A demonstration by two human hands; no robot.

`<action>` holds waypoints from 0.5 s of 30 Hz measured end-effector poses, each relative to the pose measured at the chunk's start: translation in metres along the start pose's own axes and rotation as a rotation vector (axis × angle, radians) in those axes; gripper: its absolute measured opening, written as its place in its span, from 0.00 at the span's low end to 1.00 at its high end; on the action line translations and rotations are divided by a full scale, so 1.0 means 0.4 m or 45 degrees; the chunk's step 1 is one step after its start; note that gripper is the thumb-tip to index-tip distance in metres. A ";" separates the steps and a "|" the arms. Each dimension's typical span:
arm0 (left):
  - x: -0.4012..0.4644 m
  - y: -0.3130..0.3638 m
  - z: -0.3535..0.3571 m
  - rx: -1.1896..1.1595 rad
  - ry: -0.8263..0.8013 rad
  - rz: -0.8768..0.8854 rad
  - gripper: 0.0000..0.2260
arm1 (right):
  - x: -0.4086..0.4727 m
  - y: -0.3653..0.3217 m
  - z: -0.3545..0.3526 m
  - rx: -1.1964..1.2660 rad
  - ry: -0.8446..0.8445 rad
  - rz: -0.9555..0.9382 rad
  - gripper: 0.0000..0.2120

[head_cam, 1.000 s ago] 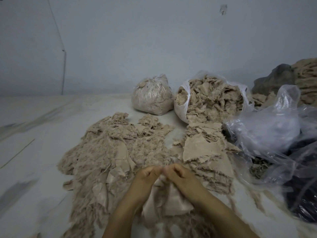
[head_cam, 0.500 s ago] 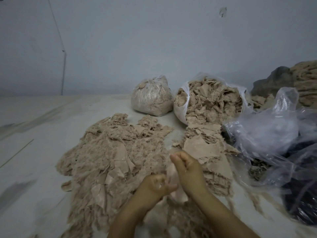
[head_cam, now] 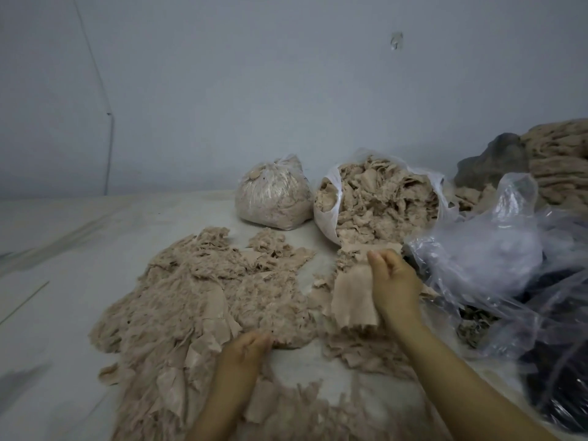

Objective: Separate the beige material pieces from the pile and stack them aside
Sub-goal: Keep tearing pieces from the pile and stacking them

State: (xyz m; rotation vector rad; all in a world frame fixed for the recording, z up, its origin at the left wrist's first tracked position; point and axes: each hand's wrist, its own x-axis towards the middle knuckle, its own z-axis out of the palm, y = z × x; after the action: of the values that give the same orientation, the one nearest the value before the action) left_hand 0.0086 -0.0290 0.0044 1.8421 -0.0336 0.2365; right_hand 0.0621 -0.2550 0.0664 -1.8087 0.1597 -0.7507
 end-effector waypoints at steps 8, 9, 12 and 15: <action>-0.029 0.008 0.026 -0.702 -0.089 -0.319 0.04 | -0.082 0.006 -0.024 -0.445 -0.144 -0.170 0.14; -0.032 0.007 0.029 -0.724 -0.138 -0.326 0.09 | -0.130 0.000 -0.009 -0.316 -0.310 -0.173 0.12; -0.041 0.012 0.036 -0.821 -0.239 -0.297 0.25 | -0.249 -0.003 0.038 -0.013 -0.790 0.172 0.15; -0.052 0.009 0.030 -0.819 -0.264 -0.267 0.31 | -0.284 0.006 0.058 0.434 -0.876 0.652 0.15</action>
State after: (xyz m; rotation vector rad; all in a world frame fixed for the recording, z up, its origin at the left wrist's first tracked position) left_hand -0.0105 -0.0433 0.0009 1.2096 -0.0533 -0.1089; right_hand -0.0140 -0.1853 0.0130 -1.5081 0.0293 0.2107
